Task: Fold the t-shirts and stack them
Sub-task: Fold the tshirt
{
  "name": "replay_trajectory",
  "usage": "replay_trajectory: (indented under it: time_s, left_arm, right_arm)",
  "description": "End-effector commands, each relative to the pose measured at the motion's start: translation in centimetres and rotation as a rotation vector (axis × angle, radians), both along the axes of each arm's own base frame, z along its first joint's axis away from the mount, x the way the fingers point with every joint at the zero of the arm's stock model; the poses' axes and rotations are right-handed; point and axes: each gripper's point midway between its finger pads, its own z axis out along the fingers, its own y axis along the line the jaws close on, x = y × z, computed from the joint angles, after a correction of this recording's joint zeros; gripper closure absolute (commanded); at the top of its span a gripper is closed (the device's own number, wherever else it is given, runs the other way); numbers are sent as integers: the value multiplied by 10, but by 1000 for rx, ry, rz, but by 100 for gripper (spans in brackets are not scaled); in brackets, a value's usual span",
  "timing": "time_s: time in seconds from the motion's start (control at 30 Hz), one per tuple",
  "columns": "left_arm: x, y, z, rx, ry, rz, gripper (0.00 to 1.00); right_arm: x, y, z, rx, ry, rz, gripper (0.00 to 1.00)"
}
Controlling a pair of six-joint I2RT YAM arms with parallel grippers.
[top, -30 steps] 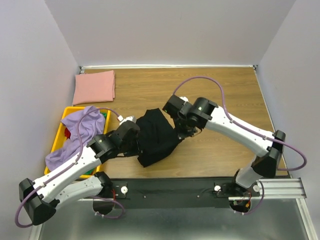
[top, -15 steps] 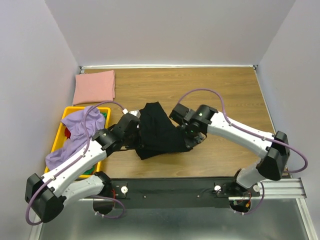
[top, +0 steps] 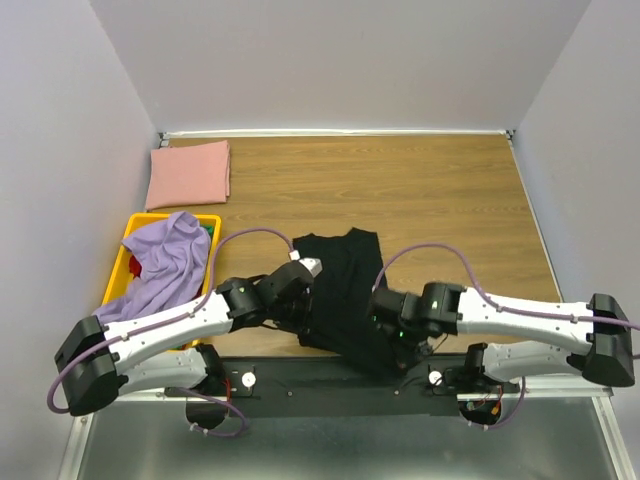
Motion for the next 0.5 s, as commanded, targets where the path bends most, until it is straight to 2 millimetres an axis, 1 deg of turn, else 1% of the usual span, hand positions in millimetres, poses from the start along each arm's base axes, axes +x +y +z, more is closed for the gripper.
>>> replay_trajectory:
  time_s: [0.0, 0.03, 0.07, 0.1, 0.17, 0.2, 0.27, 0.3, 0.33, 0.37, 0.4, 0.43, 0.47]
  left_arm:
    - [-8, 4, 3, -25, 15, 26, 100]
    - [-10, 6, 3, -31, 15, 21, 100]
    - [-12, 9, 2, -24, 19, 21, 100]
    - [-12, 11, 3, -24, 15, 27, 100]
    - [-11, 18, 6, -21, -1, 45, 100]
    - [-9, 19, 9, -21, -9, 57, 100]
    - [-2, 21, 19, -17, -37, 80, 100]
    - [3, 23, 23, -15, -45, 95, 100]
    - [10, 22, 30, -14, -68, 104, 100]
    - [17, 24, 35, -17, -77, 121, 100]
    - [18, 22, 39, -23, -86, 113, 100]
    - [35, 26, 46, -15, -130, 147, 100]
    - [41, 28, 49, -15, -143, 155, 100]
  right_arm:
    - [-64, 13, -3, 21, 161, -6, 99]
    - [-69, 19, -3, 29, 166, -4, 99]
    - [-72, 20, -8, -10, 167, 11, 99]
    - [-68, 21, -4, -34, 125, 34, 99]
    - [-55, 21, -5, -86, 59, 29, 99]
    - [-44, 24, -3, -86, 8, 22, 99]
    - [-29, 28, 8, -78, -34, 18, 99]
    - [-16, 28, 13, -69, -56, -24, 99]
    - [-2, 26, 22, -67, -102, -35, 99]
    - [15, 23, 29, -50, -142, -88, 99]
    - [23, 21, 33, -50, -144, -105, 99]
    - [33, 21, 46, -16, -176, -101, 99]
    - [44, 20, 52, -2, -187, -127, 99]
